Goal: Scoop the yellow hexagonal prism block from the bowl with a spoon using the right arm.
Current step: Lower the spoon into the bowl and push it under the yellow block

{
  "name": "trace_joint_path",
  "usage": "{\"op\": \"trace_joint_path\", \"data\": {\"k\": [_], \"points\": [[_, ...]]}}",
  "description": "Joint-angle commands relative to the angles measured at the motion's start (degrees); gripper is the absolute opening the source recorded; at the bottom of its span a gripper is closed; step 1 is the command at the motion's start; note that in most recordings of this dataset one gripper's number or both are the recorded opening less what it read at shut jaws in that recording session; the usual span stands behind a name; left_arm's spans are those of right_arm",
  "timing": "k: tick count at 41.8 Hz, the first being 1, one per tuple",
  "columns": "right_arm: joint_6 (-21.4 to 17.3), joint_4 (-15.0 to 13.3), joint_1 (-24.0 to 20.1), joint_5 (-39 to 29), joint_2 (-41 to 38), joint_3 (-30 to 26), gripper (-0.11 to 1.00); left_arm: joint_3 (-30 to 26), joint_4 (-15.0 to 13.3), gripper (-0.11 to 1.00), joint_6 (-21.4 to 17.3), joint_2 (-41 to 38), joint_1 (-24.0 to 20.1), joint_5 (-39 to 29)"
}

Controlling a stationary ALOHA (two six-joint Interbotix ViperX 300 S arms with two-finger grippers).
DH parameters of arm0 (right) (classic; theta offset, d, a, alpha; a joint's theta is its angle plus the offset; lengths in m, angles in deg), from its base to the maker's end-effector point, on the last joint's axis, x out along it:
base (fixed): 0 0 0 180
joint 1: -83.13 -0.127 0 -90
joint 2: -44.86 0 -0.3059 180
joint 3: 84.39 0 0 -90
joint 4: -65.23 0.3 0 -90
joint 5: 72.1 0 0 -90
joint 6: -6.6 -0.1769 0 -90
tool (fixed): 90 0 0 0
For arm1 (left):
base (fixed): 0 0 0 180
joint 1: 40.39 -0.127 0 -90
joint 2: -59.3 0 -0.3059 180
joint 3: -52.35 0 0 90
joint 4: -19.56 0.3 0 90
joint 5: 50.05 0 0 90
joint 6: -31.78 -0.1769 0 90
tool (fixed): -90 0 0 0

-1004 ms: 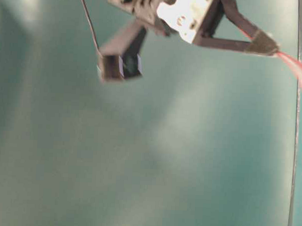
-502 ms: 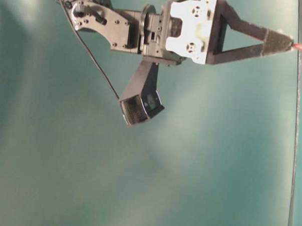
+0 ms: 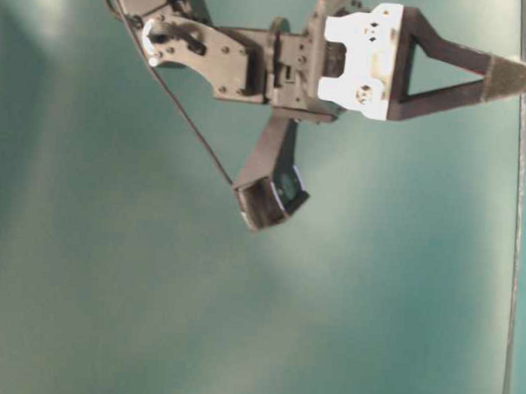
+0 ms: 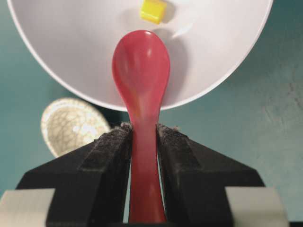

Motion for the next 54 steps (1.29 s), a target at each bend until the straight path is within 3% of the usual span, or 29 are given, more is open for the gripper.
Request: {"op": "trace_joint_path", "data": {"k": [1,16,36,54], "points": [[0.0,-0.3,0.2,0.8,0.5,-1.4,0.24,-1.6,0.1,0.0,0.0,-0.3,0.0,0.4],[0.6,-0.4,0.1,6.3,-2.0,-1.9,0.24,-1.6,0.1,0.0,0.0,-0.2,0.0,0.4],[0.8,-1.4,0.2,19.6,-3.4,-3.0,0.24,-1.6,0.1,0.0,0.0,-0.2,0.0,0.2],[0.5,-1.4,0.1,22.3,-1.8,-3.1,0.24,-1.6,0.1,0.0,0.0,-0.2,-0.1,-0.5]]}}
